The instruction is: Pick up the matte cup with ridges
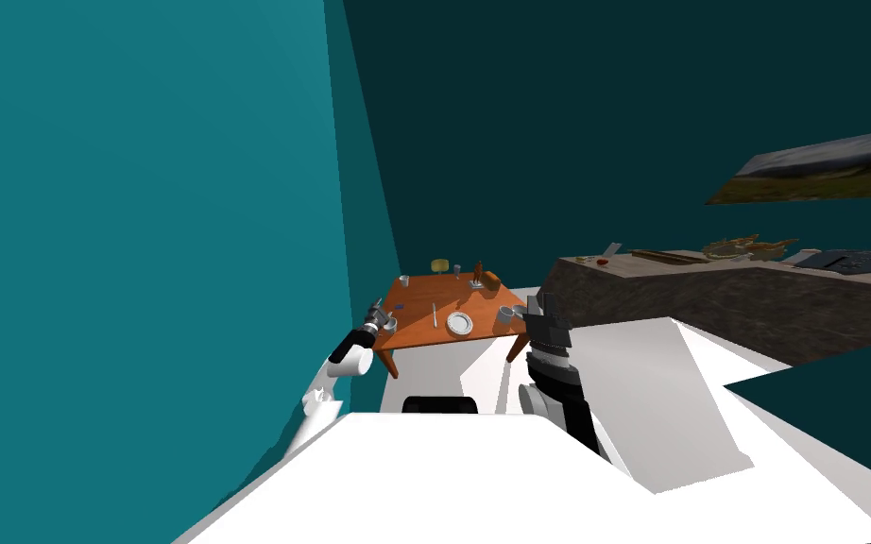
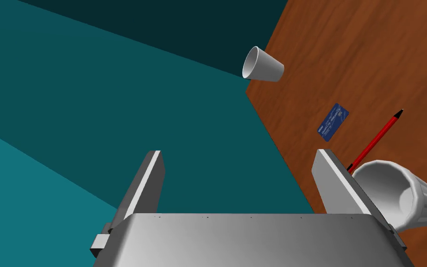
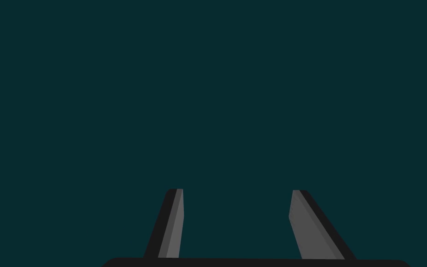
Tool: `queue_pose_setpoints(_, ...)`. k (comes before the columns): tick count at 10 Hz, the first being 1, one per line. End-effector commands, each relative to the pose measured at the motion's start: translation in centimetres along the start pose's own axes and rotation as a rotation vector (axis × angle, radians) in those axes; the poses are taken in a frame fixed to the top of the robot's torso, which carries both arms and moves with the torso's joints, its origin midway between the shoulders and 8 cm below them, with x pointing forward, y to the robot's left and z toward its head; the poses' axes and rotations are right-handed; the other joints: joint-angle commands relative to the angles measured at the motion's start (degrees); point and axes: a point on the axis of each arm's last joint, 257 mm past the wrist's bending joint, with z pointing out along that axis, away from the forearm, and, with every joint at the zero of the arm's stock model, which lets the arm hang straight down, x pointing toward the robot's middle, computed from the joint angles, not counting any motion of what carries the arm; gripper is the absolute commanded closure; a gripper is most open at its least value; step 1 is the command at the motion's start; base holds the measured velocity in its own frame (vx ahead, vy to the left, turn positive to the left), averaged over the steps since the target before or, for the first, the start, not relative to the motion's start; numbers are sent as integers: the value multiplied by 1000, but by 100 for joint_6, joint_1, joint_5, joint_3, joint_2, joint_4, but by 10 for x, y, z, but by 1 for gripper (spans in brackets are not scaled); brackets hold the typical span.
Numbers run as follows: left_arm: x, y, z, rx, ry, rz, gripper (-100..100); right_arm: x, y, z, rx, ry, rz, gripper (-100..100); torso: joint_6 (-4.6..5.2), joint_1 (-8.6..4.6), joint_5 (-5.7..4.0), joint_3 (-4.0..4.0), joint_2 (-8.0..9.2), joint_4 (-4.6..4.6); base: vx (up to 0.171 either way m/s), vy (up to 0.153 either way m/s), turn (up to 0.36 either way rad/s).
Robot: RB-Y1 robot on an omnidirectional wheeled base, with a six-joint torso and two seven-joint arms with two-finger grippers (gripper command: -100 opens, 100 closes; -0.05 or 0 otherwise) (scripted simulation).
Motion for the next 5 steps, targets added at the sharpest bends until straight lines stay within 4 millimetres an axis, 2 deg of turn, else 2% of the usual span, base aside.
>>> queue_pose_setpoints(1, -6, 18, 5, -62, -16, -38, -100, 0, 0, 0, 0, 0, 0, 0, 0, 0, 0, 0, 0, 0, 19, 20, -20)
queue_pose_setpoints(4, -12, 48, 13, -161, -44, -98, -100, 0, 0, 0, 0, 0, 0, 0, -1, 4, 1, 0, 0, 0, 27, 32, -22)
queue_pose_setpoints(5, -13, 50, 13, -169, -47, -98, -100, 0, 0, 0, 0, 0, 0, 0, 0, 6, 1, 0, 0, 0, 15, 28, -13)
